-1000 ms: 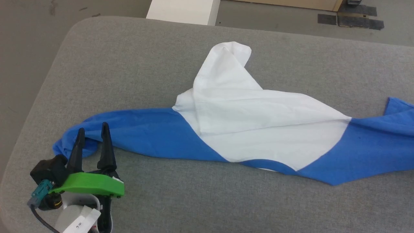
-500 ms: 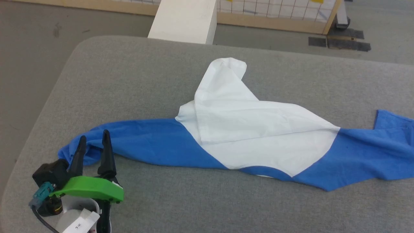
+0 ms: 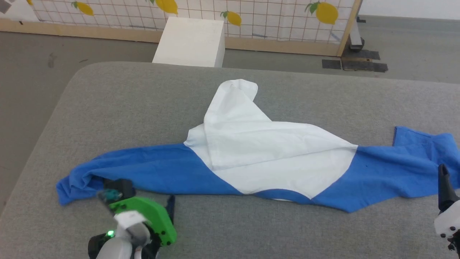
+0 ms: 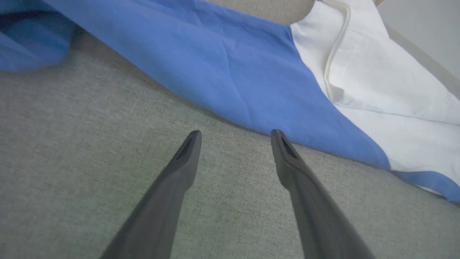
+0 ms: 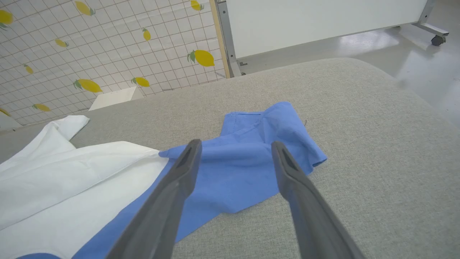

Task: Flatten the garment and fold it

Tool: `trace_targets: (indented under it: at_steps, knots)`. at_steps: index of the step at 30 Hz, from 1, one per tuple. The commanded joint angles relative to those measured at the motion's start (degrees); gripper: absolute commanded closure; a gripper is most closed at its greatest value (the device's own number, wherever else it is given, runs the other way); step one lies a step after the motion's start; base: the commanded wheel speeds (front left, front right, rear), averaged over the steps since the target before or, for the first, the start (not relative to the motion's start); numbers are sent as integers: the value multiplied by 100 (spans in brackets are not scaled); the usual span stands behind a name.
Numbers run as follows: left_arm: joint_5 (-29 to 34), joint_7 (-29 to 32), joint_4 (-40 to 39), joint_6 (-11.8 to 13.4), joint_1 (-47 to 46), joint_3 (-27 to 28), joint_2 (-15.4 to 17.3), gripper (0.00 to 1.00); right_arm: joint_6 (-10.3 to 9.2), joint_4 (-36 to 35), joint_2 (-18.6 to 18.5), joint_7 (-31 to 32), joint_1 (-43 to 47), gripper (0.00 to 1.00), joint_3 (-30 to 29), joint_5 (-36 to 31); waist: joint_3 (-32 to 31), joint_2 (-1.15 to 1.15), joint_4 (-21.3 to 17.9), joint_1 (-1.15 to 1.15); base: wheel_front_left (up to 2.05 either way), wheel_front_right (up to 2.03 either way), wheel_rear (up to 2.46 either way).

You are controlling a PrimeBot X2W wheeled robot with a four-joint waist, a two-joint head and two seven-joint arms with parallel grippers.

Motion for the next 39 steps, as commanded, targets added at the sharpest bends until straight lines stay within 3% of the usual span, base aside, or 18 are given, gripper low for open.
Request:
trace_targets:
  at_steps: [1,9,20,21,22,23,33,39]
  knots:
    - [49,407,37,131,-263,-88,61,0,-9,-2,3,-56,21,0,48,65,69,33,-61,0,0,0,0]
    - [187,1706,267,472,-862,-359,242,0,-9,94,3,-147,-101,0,198,77,345,33,-376,0,0,0,0]
    - [191,1992,675,552,-1151,-396,342,0,-9,203,3,-283,-224,0,274,103,693,33,-615,0,0,0,0]
    - [153,2087,737,537,-1133,-414,336,19,-9,213,4,-292,-236,0,288,108,719,33,-628,0,0,0,0]
    - [109,2124,763,526,-1118,-406,322,55,-9,222,4,-301,-247,0,297,111,735,33,-637,0,0,0,0]
    - [51,2144,784,503,-1090,-391,303,97,-9,232,4,-315,-259,0,308,115,750,33,-643,0,0,0,0]
    - [-368,1947,635,258,-894,-200,182,100,-9,247,4,-326,-274,0,332,-10,745,33,-519,0,0,0,0]
    - [-440,1695,259,192,-770,-133,161,100,-9,294,4,874,-95,0,600,-263,697,33,-447,0,0,0,0]
